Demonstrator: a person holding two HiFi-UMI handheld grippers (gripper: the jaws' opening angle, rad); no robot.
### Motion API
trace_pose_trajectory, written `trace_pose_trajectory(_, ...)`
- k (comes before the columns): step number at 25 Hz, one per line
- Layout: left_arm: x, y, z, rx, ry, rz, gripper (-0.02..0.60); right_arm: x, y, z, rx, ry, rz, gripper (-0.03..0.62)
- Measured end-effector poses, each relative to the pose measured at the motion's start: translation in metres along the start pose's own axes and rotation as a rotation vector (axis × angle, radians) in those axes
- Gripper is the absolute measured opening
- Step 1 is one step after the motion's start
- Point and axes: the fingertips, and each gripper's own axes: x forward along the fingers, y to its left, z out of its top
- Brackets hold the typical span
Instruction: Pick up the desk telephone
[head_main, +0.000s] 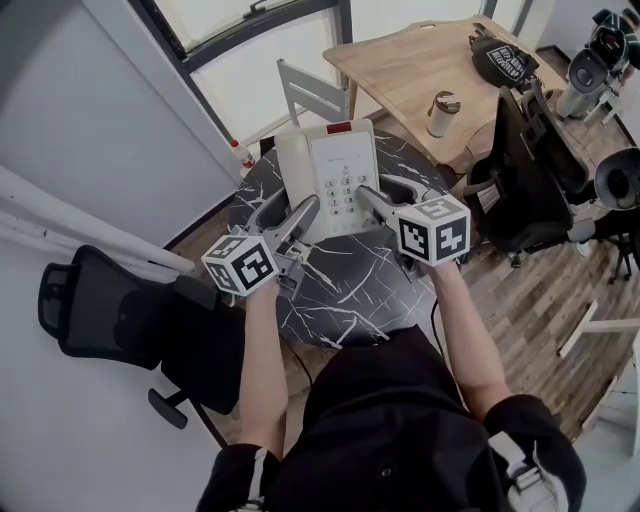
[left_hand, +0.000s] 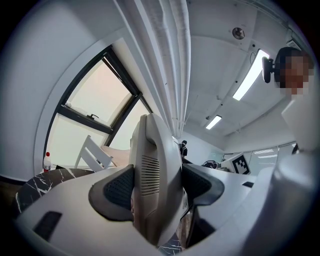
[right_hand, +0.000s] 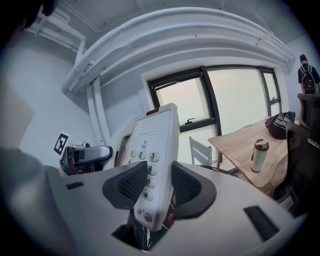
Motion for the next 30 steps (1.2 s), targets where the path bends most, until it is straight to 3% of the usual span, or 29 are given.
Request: trace_pose_trajectory(30, 0.0033, -0.0056, -0.0037, 0.002, 0.012, 0.002, 0.314, -0.0061, -0.0042, 0.001, -0.016, 0.004, 0.001, 0.167)
